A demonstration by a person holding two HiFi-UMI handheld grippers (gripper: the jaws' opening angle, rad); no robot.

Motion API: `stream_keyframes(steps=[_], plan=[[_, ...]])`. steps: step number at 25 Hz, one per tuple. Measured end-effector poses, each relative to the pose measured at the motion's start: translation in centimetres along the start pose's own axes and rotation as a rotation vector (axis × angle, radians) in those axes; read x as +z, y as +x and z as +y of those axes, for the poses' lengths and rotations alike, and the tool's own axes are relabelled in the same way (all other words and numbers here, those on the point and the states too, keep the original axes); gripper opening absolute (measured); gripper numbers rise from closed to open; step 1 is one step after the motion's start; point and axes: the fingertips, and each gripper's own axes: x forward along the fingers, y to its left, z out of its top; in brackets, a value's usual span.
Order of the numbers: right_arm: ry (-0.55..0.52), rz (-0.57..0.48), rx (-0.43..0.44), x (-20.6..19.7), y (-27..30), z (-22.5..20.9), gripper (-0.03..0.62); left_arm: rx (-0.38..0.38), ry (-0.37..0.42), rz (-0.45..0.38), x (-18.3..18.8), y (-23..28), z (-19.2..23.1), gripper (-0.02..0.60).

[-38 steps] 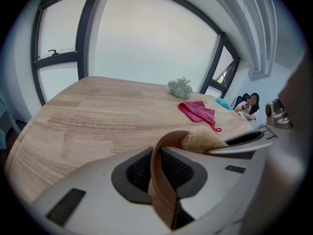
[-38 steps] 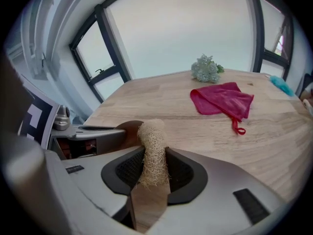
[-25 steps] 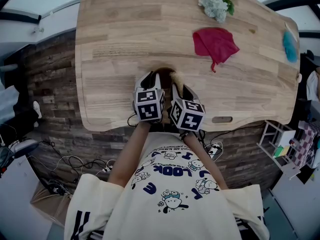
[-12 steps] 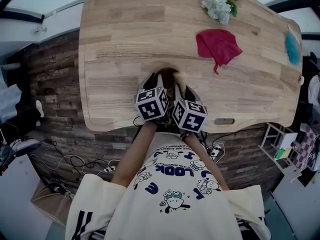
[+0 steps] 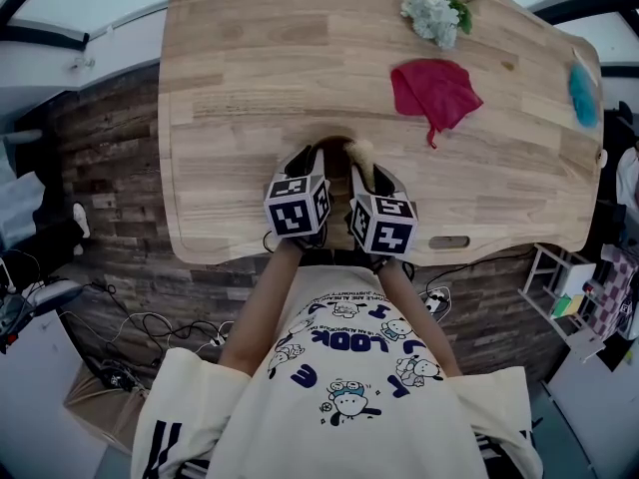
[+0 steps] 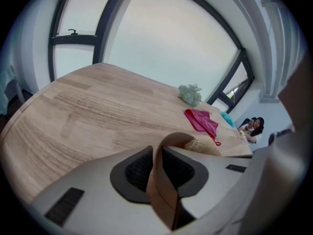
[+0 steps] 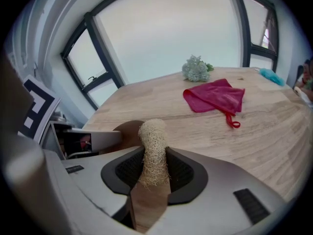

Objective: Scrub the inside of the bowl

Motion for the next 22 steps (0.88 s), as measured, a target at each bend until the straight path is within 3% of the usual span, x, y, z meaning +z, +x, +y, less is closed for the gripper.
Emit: stream_keyframes(steps=[4, 7, 9, 13, 18, 22], plan=[[-0.149, 0.022, 0.043, 0.7, 0.2, -0.2, 0.133, -0.046, 0.182, 0.008, 1.0, -0.4, -0.7, 0.122], [-0.197, 0.031, 0.088, 1.1, 0.2, -0.4, 0.133, -0.054, 0.369, 0.007, 1.7, -0.5, -1.2, 0.133], [-0.21, 0.039, 0.118, 1.2, 0.3, -0.4, 0.133, -0.072, 0.452, 0.012, 1.9, -0.3, -1.6, 0.135], [-0.252, 0.057, 0.161, 1.1, 0.4, -0.1, 0.133, -0.124, 0.538, 0.059, 1.2, 0.0, -2.3, 0.135], [-0.356, 0.063, 0.216, 1.0, 0.4, 1.0, 0.133, -0.132, 0.675, 0.095, 0.7, 0.1, -2.7, 0.135], [-0.413, 0.076, 0.25, 0.9, 0.4, 1.6, 0.133, -0.139, 0.706, 0.136, 0.1, 0.6, -2.7, 0.135]])
